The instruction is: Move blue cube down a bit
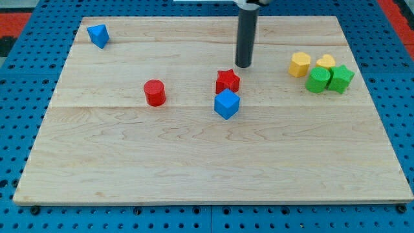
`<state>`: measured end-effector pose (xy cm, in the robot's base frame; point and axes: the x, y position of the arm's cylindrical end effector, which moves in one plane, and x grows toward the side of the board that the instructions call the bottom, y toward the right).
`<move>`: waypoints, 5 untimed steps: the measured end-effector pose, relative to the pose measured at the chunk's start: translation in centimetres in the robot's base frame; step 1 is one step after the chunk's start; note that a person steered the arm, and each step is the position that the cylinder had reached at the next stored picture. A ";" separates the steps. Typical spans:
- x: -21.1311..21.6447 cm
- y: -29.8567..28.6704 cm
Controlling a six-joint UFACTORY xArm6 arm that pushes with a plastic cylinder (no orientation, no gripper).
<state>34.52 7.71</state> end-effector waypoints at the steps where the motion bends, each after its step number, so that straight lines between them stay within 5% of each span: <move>1: 3.0 0.2; 3: 8.3 -4.5; 4: 6.5 -10.1; 5: 0.0 -8.7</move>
